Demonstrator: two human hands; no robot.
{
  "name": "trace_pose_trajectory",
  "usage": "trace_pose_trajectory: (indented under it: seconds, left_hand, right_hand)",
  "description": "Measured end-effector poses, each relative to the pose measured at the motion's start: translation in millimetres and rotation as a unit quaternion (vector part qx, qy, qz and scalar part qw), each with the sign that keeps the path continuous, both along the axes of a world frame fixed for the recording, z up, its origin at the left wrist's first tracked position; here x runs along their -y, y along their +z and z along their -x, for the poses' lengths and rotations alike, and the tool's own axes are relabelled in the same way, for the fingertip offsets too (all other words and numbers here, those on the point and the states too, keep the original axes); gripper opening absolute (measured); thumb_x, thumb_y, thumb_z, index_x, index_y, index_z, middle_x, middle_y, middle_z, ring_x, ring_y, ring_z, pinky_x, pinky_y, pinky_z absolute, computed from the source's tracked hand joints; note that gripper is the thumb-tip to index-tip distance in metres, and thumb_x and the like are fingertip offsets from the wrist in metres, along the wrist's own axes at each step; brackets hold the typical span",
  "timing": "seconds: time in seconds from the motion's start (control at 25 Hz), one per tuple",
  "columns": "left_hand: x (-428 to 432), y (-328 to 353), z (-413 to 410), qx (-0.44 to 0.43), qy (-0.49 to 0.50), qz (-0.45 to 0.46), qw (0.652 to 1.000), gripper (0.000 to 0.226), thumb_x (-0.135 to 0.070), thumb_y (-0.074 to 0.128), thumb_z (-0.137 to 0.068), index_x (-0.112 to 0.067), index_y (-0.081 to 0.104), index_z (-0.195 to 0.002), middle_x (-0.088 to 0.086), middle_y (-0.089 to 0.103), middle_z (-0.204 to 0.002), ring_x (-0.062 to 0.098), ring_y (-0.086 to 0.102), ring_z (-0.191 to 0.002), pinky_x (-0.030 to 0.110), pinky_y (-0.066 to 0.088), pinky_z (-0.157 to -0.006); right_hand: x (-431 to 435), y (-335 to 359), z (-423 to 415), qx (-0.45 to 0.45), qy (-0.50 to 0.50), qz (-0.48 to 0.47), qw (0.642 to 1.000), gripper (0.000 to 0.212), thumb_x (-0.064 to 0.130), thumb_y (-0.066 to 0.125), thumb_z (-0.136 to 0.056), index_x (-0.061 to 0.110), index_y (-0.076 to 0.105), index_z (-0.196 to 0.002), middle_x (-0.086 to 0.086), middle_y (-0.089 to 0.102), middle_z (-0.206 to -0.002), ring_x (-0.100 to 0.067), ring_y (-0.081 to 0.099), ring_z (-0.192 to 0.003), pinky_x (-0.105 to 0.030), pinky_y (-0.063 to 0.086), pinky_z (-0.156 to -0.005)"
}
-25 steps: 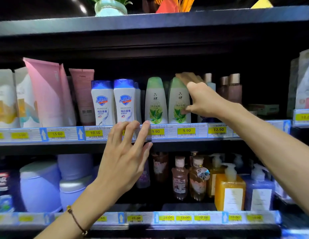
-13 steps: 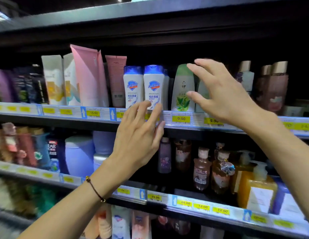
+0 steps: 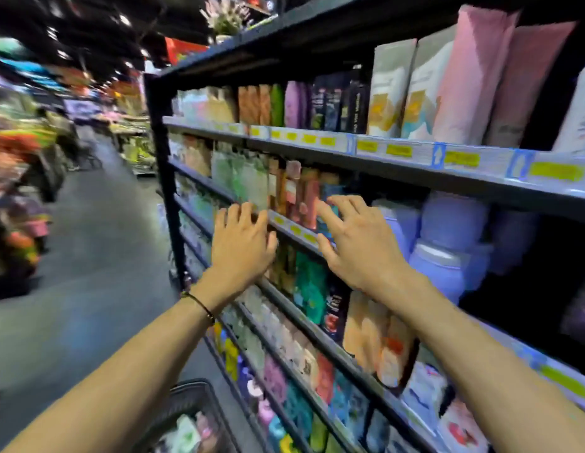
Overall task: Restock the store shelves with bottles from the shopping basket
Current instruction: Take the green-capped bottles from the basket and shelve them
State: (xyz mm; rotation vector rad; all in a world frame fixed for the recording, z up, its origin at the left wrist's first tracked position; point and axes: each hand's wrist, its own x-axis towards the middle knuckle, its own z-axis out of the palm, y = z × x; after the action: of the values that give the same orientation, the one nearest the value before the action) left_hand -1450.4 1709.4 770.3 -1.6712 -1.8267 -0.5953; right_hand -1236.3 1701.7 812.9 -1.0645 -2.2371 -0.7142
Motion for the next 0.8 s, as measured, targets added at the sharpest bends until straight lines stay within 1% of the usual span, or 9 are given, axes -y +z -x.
trace_pose_trajectory:
  seconds: [0.12,0.2,0.28,0.32,0.4,0.48,0.56,0.68,0.8]
  left_hand:
    - [11.2,-50.0,100.9,0.024,0.08,0.07,0.994,0.048,-0.041,0.042,-0.093,-0.01,0.06,-0.125,0.019,0.058,-0.126,0.04,0.052,-0.117,0.052,0.04,-0.101]
    - [22.7,-80.8,151.8,0.036,0.105,0.098,0.989,0.044,-0.038,0.042,-0.094,-0.009,0.061,-0.121,0.02,0.058,-0.124,0.04,0.053,-0.114,0.05,0.042,-0.098]
    - [35.7,-122.6,204.9,0.041,0.117,0.142,0.982,0.047,-0.038,0.037,-0.094,-0.008,0.062,-0.119,0.02,0.06,-0.122,0.04,0.054,-0.111,0.05,0.044,-0.094]
    - [42.6,-145.4,230.7,0.042,0.128,0.163,0.977,0.047,-0.038,0.037,-0.095,-0.008,0.062,-0.121,0.021,0.06,-0.124,0.041,0.054,-0.113,0.051,0.044,-0.094]
    - [52.6,-188.2,274.5,0.055,0.148,0.207,0.965,0.045,-0.036,0.046,-0.098,-0.007,0.06,-0.13,0.022,0.057,-0.132,0.042,0.051,-0.121,0.053,0.043,-0.097]
    - [57.6,-220.2,307.5,0.088,0.165,0.26,0.947,0.047,-0.036,0.049,-0.101,-0.008,0.054,-0.138,0.022,0.051,-0.141,0.043,0.045,-0.129,0.054,0.04,-0.101]
    - [56.9,-242.7,329.1,0.107,0.176,0.295,0.933,0.048,-0.038,0.042,-0.104,-0.011,0.046,-0.144,0.02,0.044,-0.147,0.042,0.039,-0.135,0.054,0.036,-0.106]
    - [42.7,-282.3,353.6,0.135,0.187,0.347,0.909,0.048,-0.039,0.036,-0.106,-0.013,0.04,-0.146,0.019,0.04,-0.148,0.04,0.036,-0.135,0.053,0.034,-0.108]
    - [23.1,-330.0,369.4,0.169,0.207,0.387,0.882,0.049,-0.039,0.035,-0.107,-0.013,0.037,-0.148,0.018,0.041,-0.147,0.038,0.037,-0.134,0.05,0.035,-0.108]
  right_hand:
    - [-27.8,-45.1,117.8,0.041,0.064,0.07,0.995,0.051,0.035,0.058,-0.093,0.009,0.053,-0.137,-0.016,0.056,-0.133,-0.038,0.052,-0.121,-0.047,0.049,-0.089]
    - [-44.0,-76.2,180.3,0.057,0.093,0.103,0.989,0.052,0.035,0.056,-0.095,0.009,0.049,-0.14,-0.016,0.054,-0.135,-0.038,0.049,-0.124,-0.047,0.047,-0.088]
    - [-57.5,-112.9,243.0,0.069,0.122,0.135,0.981,0.055,0.034,0.056,-0.094,0.008,0.048,-0.141,-0.016,0.055,-0.134,-0.038,0.048,-0.125,-0.048,0.047,-0.087]
    - [-62.9,-132.3,271.4,0.078,0.135,0.153,0.976,0.055,0.033,0.058,-0.092,0.007,0.048,-0.14,-0.017,0.055,-0.133,-0.039,0.049,-0.124,-0.048,0.048,-0.086]
    - [-71.8,-173.4,319.4,0.105,0.154,0.195,0.963,0.054,0.032,0.059,-0.09,0.007,0.051,-0.138,-0.018,0.056,-0.131,-0.04,0.05,-0.122,-0.049,0.049,-0.085]
    - [-82.1,-215.0,355.9,0.136,0.159,0.239,0.948,0.052,0.032,0.059,-0.091,0.007,0.051,-0.136,-0.019,0.055,-0.132,-0.04,0.049,-0.122,-0.05,0.05,-0.087]
    - [-91.9,-252.1,376.1,0.162,0.156,0.276,0.935,0.052,0.032,0.056,-0.094,0.007,0.048,-0.139,-0.019,0.052,-0.137,-0.04,0.046,-0.125,-0.05,0.049,-0.091]
    - [-112.7,-309.8,403.0,0.2,0.154,0.333,0.909,0.052,0.034,0.05,-0.1,0.009,0.042,-0.145,-0.017,0.046,-0.143,-0.038,0.041,-0.13,-0.048,0.044,-0.098]
    - [-143.2,-365.9,424.1,0.226,0.157,0.378,0.884,0.048,0.033,0.051,-0.098,0.01,0.046,-0.14,-0.015,0.05,-0.137,-0.036,0.045,-0.127,-0.045,0.044,-0.093]
